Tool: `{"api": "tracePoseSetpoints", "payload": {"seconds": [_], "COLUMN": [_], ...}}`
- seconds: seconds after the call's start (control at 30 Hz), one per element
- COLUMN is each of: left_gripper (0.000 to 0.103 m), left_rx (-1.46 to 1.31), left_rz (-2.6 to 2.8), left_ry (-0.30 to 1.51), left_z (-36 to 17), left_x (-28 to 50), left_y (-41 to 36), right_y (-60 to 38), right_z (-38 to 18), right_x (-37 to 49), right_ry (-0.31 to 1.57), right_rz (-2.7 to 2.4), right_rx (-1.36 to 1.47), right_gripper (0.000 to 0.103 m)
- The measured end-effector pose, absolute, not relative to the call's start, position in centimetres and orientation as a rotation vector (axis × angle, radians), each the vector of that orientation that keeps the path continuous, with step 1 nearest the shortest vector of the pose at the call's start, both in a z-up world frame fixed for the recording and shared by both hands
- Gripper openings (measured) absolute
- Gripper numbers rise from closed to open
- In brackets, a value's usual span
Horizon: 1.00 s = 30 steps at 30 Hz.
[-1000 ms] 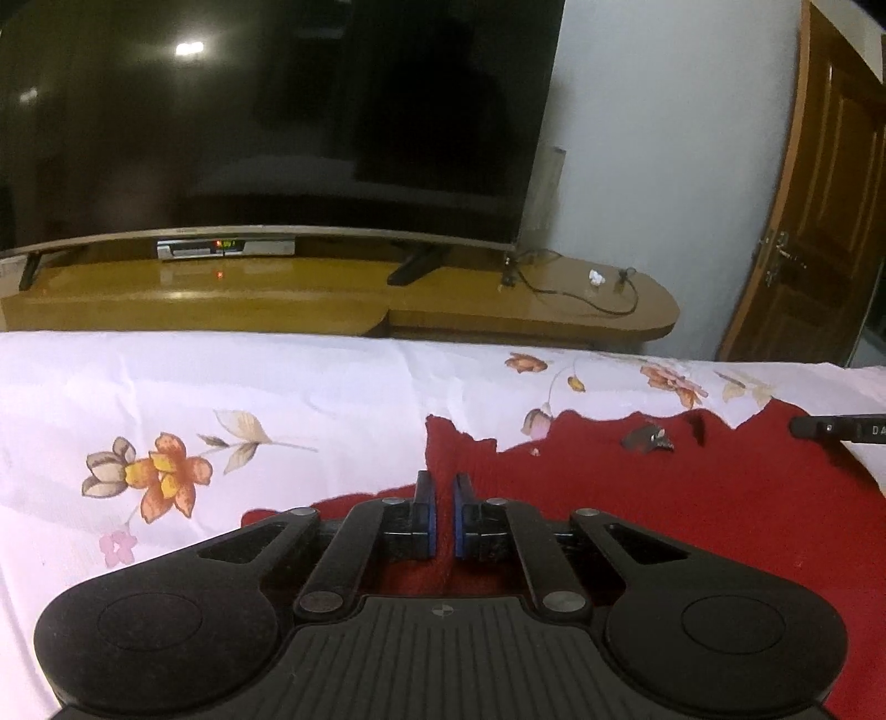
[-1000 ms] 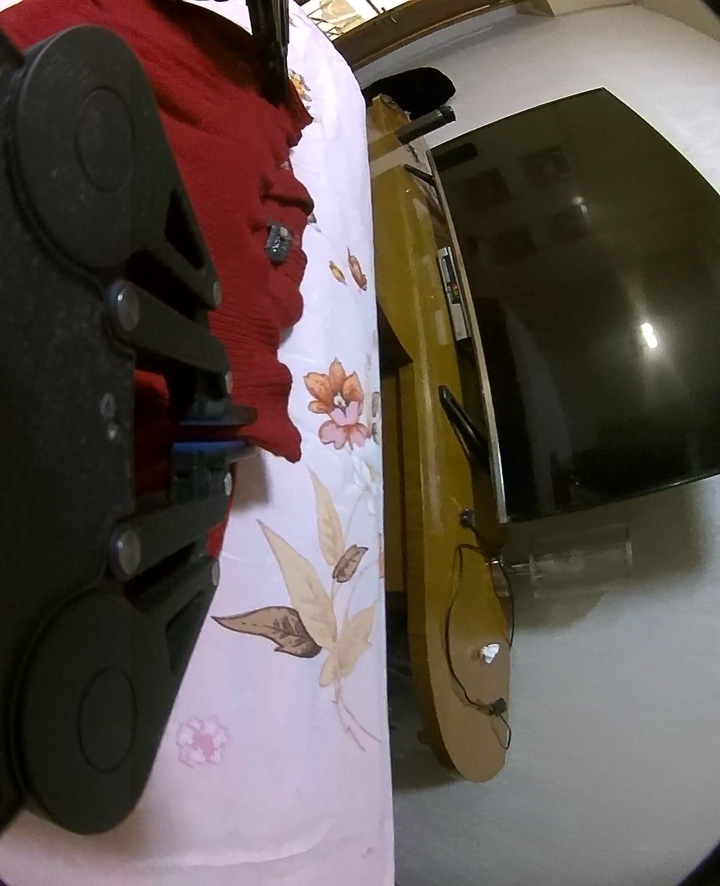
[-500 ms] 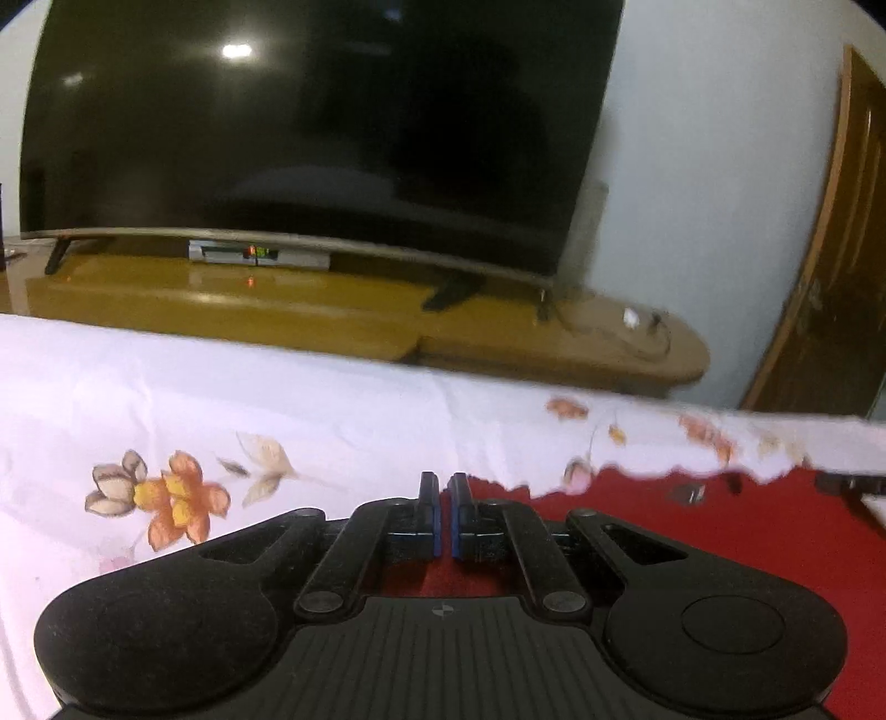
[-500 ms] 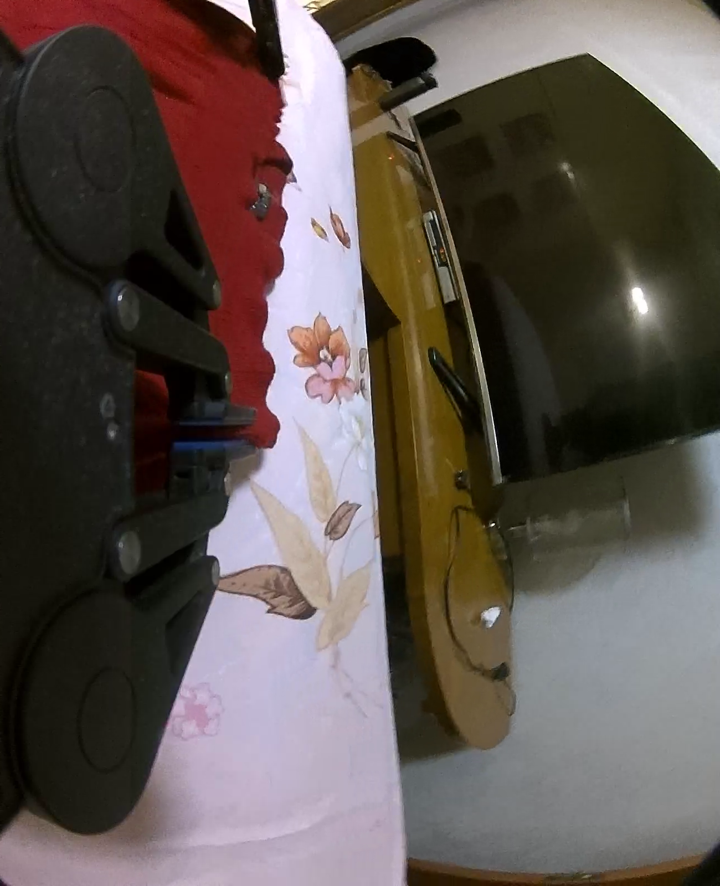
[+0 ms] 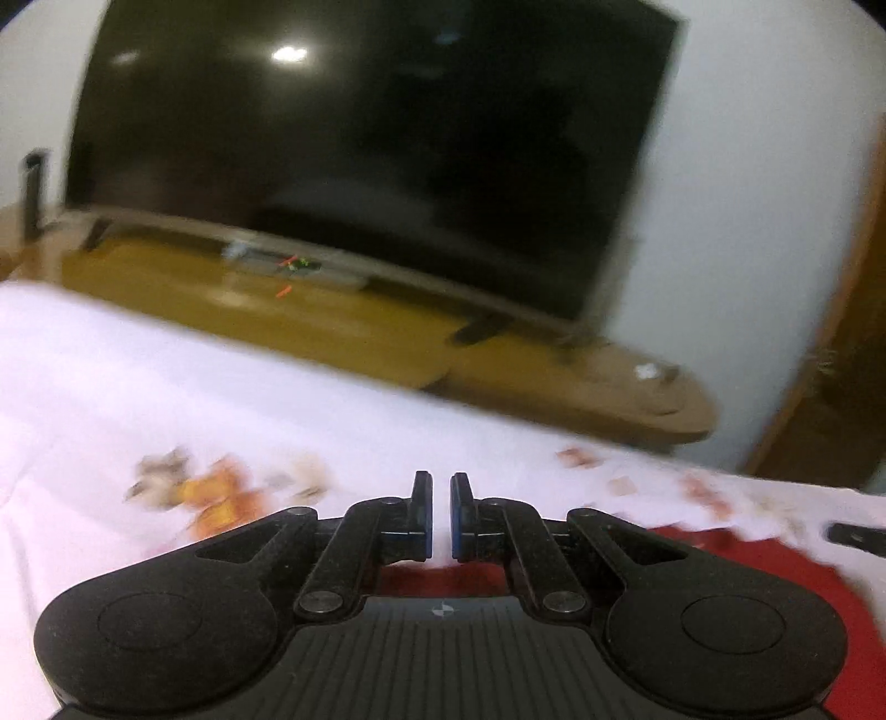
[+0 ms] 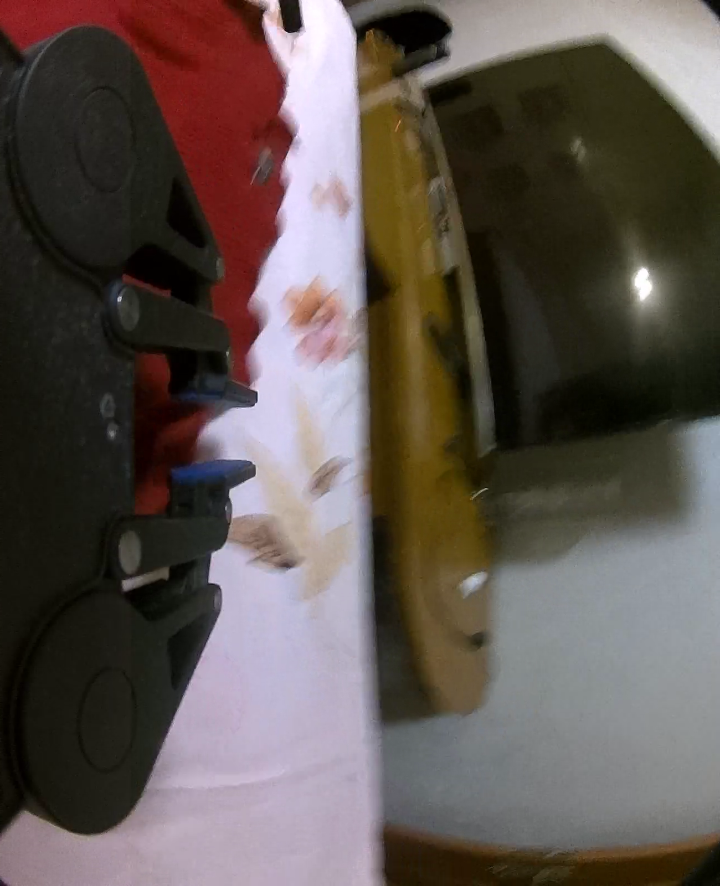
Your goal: Fold small clothes
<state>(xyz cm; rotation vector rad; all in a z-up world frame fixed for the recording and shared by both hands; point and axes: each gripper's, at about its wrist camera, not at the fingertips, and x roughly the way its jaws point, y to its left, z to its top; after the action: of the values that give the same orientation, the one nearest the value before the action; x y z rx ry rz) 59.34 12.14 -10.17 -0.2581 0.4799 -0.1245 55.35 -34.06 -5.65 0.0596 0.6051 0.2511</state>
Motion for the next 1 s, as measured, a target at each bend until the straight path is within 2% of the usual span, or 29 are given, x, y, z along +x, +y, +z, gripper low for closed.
{"api": "tracePoseSetpoints", "payload": {"seconds": [0.13, 0.27, 0.33, 0.4, 0.43, 0.47, 0.6, 0.73, 0.9, 0.93, 0.97, 1.0], "left_gripper": [0.004, 0.004, 0.004, 0.004, 0.005, 0.005, 0.005, 0.005, 0.006, 0.012, 0.029, 0.040], "left_rx": [-0.056, 0.086, 0.112, 0.088, 0.105, 0.120, 0.001, 0.041, 0.037, 0.048, 0.055, 0.059], "left_rz": [-0.387, -0.488, -0.478, -0.433, -0.388, -0.334, -0.253, -0.224, -0.354, -0.391, -0.422, -0.451], "left_ry": [0.528, 0.605, 0.615, 0.620, 0.618, 0.616, 0.652, 0.639, 0.522, 0.523, 0.532, 0.538], "left_z": [-9.3, -11.7, -12.8, -12.9, -13.0, -13.1, -13.3, -12.6, -10.1, -10.3, -10.2, -10.6], "left_x": [59.3, 59.4, 59.3, 59.4, 59.5, 59.5, 60.5, 59.7, 55.2, 54.7, 53.9, 53.7], "left_y": [4.1, -0.8, -0.3, 1.9, 3.0, 4.1, 8.8, 8.0, 3.8, 2.2, 1.4, 0.1], "right_y": [-29.2, -22.5, -21.6, -22.6, -23.9, -25.2, -32.2, -32.6, -30.8, -29.6, -28.0, -26.4], "right_z": [-4.2, -5.5, -6.8, -7.1, -7.0, -7.2, -7.9, -7.4, -4.4, -4.3, -4.4, -4.7], "right_x": [55.0, 55.3, 55.8, 55.9, 56.1, 56.3, 56.5, 56.4, 51.9, 51.2, 50.7, 50.2], "right_ry": [0.617, 0.683, 0.724, 0.719, 0.718, 0.724, 0.746, 0.745, 0.654, 0.654, 0.666, 0.686], "right_rz": [0.433, 0.562, 0.572, 0.556, 0.530, 0.457, 0.305, 0.282, 0.385, 0.428, 0.475, 0.519], "right_rx": [0.013, -0.117, -0.157, -0.169, -0.157, -0.173, -0.091, -0.052, 0.003, 0.011, 0.014, 0.006], "right_gripper": [0.021, 0.022, 0.024, 0.038, 0.040, 0.037, 0.036, 0.038, 0.038, 0.038, 0.038, 0.037]}}
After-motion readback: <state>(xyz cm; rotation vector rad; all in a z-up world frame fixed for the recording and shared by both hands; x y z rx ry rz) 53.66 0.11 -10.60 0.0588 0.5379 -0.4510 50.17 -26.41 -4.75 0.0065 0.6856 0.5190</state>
